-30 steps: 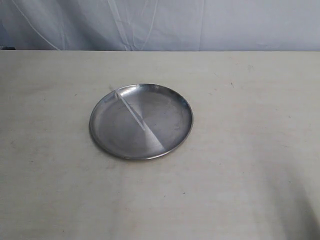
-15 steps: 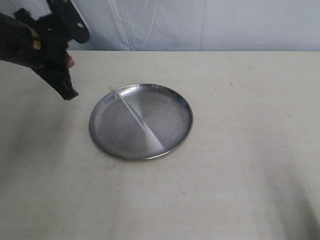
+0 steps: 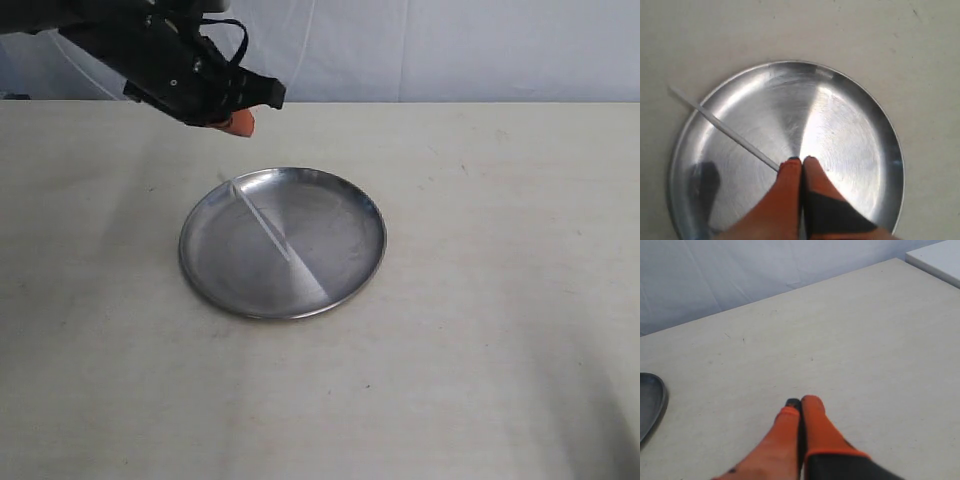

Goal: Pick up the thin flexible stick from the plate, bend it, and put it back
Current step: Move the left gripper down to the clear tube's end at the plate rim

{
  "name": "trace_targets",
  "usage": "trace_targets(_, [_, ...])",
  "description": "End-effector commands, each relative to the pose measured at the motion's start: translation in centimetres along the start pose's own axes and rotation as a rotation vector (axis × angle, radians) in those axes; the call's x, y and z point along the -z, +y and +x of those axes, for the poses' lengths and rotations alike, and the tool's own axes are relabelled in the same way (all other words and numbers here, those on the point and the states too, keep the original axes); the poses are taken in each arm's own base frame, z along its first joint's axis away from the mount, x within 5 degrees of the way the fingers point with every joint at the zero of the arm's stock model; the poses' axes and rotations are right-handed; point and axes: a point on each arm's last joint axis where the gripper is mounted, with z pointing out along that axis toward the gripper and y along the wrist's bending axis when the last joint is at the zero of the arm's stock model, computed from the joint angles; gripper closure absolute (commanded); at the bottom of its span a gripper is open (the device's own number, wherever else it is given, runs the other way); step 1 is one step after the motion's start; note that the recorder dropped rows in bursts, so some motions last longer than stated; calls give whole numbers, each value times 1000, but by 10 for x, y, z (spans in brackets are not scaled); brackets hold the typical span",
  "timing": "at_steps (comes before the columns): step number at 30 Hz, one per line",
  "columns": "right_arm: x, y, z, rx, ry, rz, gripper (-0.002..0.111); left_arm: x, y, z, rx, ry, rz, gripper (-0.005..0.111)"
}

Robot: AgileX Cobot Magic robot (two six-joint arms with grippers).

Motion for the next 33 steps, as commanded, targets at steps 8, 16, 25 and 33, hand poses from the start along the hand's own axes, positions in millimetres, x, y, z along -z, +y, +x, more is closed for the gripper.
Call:
trace_targets(8, [0, 0, 0, 3, -13, 3, 109, -68, 36, 11, 415, 111, 53, 66])
trace_targets(16, [0, 0, 1, 3, -9, 3, 109, -73, 48, 4, 551, 44, 89, 42])
trace_targets(25, [0, 0, 1, 3, -9, 3, 109, -95, 61, 5, 653, -23, 78, 42])
trace_targets(33, [0, 0, 0, 3, -14, 3, 109, -117, 70, 17, 692, 20, 45, 43])
